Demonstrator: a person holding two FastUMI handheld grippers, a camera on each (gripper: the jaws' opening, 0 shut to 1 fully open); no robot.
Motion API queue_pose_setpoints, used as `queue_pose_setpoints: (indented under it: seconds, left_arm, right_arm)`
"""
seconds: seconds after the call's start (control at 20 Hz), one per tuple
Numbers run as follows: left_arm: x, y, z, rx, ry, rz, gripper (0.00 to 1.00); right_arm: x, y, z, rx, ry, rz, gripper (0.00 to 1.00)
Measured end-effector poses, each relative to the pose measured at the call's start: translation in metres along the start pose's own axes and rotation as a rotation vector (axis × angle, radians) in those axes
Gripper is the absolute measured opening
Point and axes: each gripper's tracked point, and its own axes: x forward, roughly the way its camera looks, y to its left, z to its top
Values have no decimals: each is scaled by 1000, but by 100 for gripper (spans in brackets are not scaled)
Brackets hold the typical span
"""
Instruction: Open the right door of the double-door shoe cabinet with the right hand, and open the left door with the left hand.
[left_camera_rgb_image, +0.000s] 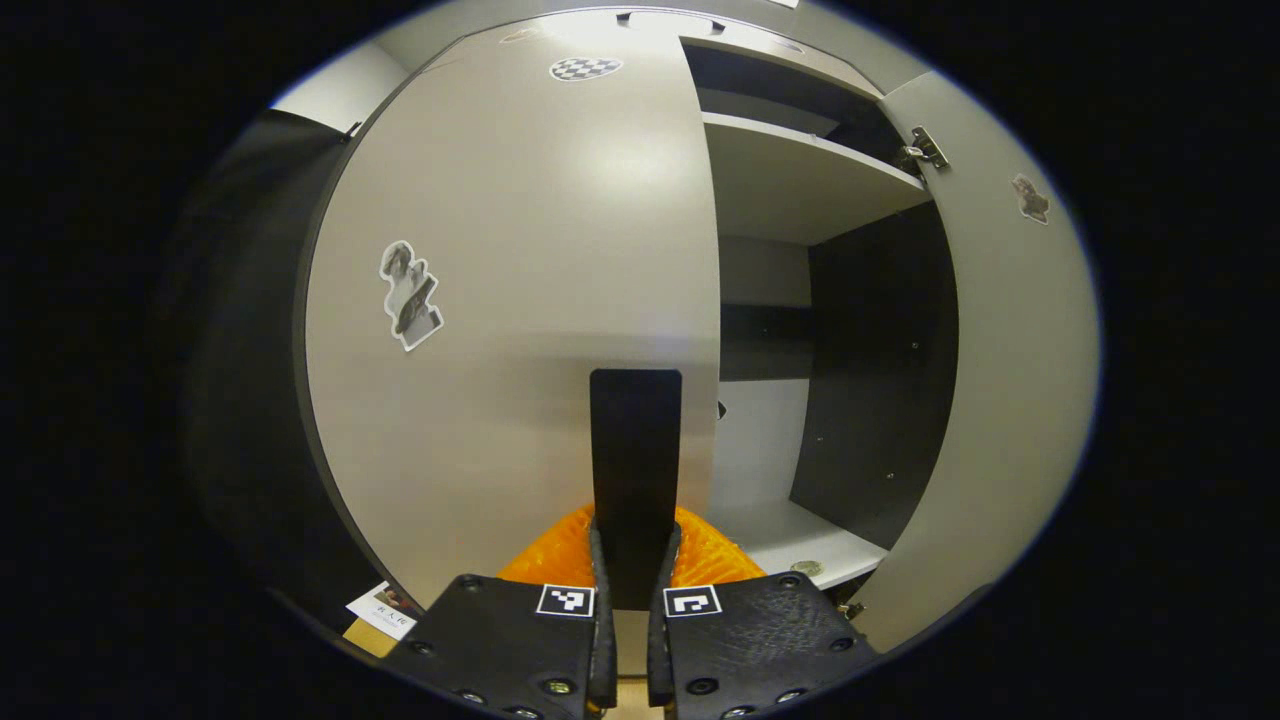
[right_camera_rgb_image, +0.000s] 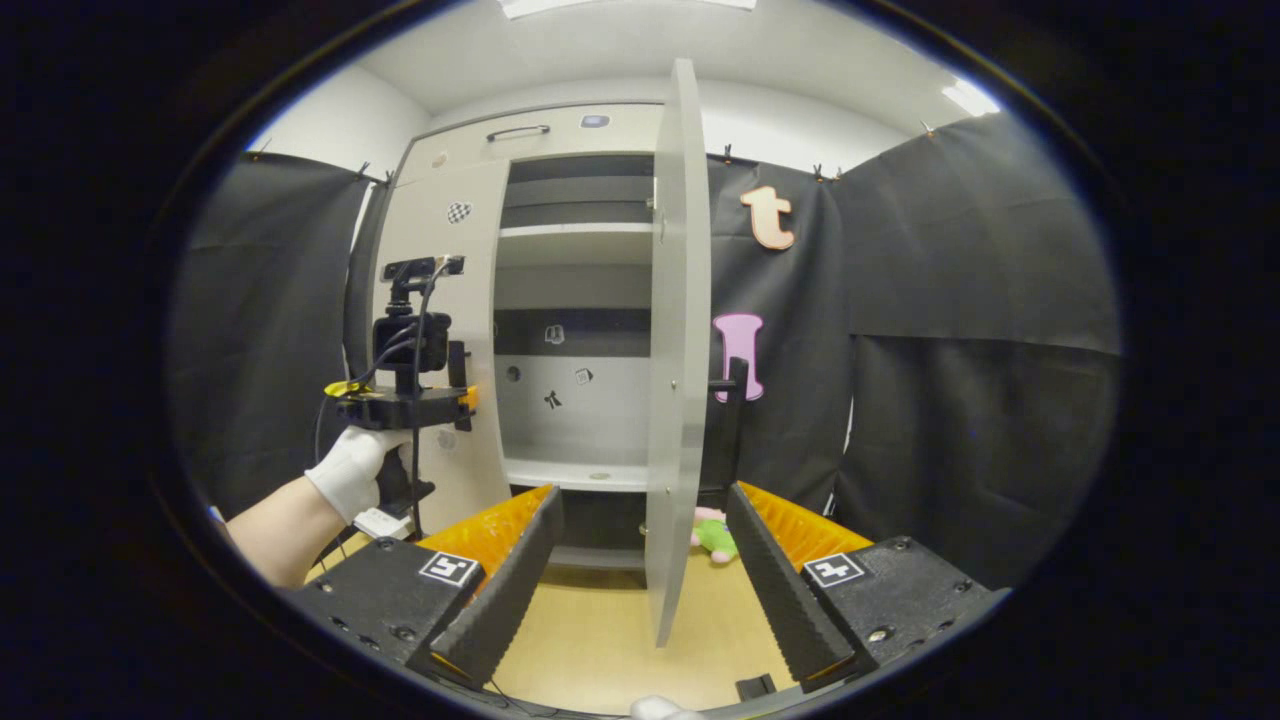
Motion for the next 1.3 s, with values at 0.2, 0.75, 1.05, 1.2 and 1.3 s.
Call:
queue_pose_setpoints:
  seconds: [0.2, 0.75, 1.05, 1.2, 1.3]
  left_arm:
    - [-16, 0, 1, -12, -9, -25, 6]
    - [-104, 36, -7, -19, -13, -50, 6]
    - [-146, 70, -9, -19, -6, -25, 6]
    - [-163, 96, -13, -13, -18, -2, 5]
    - [-173, 113, -13, -15, -18, 22, 5]
  right_arm:
    - [-7, 4, 0, 0, -3, 13, 100]
    - [-41, 42, -2, -12, -26, 94, 100]
    - [-57, 62, -5, -9, -30, 126, 100]
    - [-61, 77, -5, -8, -32, 149, 100]
    - [-64, 86, -6, -13, -34, 166, 100]
